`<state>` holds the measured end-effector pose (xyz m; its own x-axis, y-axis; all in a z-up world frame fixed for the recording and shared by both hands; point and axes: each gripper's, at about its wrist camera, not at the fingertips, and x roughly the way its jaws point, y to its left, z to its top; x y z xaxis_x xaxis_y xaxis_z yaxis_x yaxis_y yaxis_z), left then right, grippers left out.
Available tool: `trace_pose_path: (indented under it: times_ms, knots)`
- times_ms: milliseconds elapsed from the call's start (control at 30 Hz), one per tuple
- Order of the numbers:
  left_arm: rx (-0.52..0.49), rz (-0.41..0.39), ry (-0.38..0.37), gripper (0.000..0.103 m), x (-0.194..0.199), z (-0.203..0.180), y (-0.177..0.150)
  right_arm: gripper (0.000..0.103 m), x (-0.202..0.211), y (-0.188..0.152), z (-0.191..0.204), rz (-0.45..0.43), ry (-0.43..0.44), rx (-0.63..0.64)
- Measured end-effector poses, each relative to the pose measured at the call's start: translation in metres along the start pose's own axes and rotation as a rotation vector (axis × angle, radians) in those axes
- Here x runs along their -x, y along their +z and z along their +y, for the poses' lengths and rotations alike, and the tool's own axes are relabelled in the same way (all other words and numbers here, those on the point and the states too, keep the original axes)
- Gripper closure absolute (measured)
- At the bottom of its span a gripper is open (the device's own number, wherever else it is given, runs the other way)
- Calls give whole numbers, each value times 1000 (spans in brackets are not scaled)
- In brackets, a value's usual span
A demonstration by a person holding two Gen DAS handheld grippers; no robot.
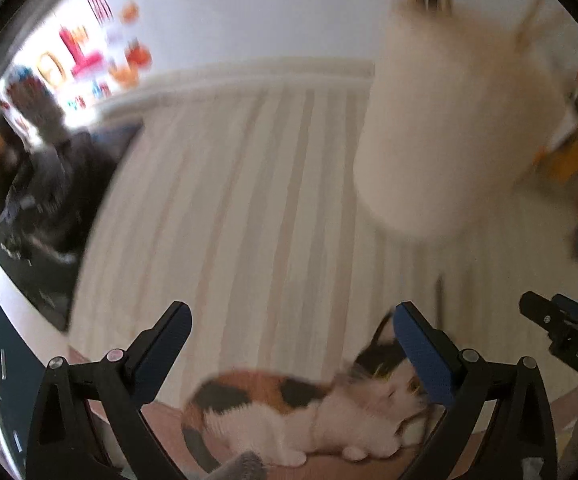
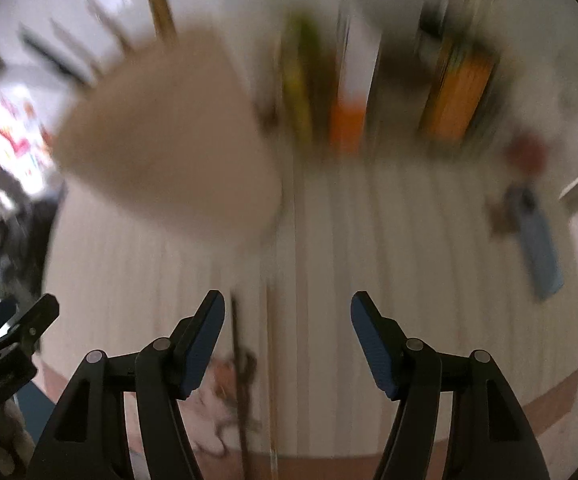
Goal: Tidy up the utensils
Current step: 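Grasp the last dark chopstick with the left tool while the right tool grasps the last light chopstick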
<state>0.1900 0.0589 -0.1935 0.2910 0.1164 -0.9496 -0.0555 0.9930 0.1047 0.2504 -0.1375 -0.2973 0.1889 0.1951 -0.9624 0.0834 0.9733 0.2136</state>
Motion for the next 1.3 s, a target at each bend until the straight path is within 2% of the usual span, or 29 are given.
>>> trace_pose_path:
  times_ms: [33, 167, 267, 367, 467, 533, 667, 867, 1000, 1100, 1167, 1200, 1233, 1267, 1300]
  knots:
    - [-8, 27, 8, 0, -10, -2, -7, 48, -16, -6, 1, 46, -7, 2]
    - [-36, 117, 27, 0, -46, -6, -33, 52, -60, -27, 3, 146, -39, 11]
    - [-43, 147, 27, 0, -58, -5, -42, 57, -74, -34, 6, 174, -59, 14]
    - [-58, 157, 26, 0, -62, -7, -48, 59, -76, -39, 12, 163, -108, 48]
    - [-64, 160, 18, 0, -63, -9, -51, 71, -78, -44, 17, 160, -154, 68]
    - [-67, 160, 13, 0, -62, -12, -53, 92, -78, -46, 15, 158, -165, 72]
    - [-81, 156, -1, 0, -57, -25, -54, 96, -76, -48, -5, 166, -183, 54]
    - [-111, 145, -44, 0, -48, -54, -55, 96, -66, -51, -65, 173, -229, 6]
    - [-124, 152, -127, 1, -44, -76, -52, 96, -62, -53, -102, 178, -240, -46]
    - [-118, 178, -194, 9, -46, -89, -50, 96, -60, -58, -124, 178, -218, -104]
    - [-132, 183, -196, 24, -50, -97, -50, 96, -59, -61, -134, 172, -203, -122]
    - [-144, 185, -190, 29, -52, -101, -50, 96, -57, -62, -138, 168, -201, -124]
    - [-157, 188, -184, 41, -55, -105, -51, 96, -57, -67, -142, 165, -201, -125]
    - [-167, 190, -174, 62, -58, -108, -51, 96, -56, -66, -143, 163, -204, -124]
    - [-170, 196, -178, 70, -60, -109, -52, 96, -56, -70, -146, 161, -206, -125]
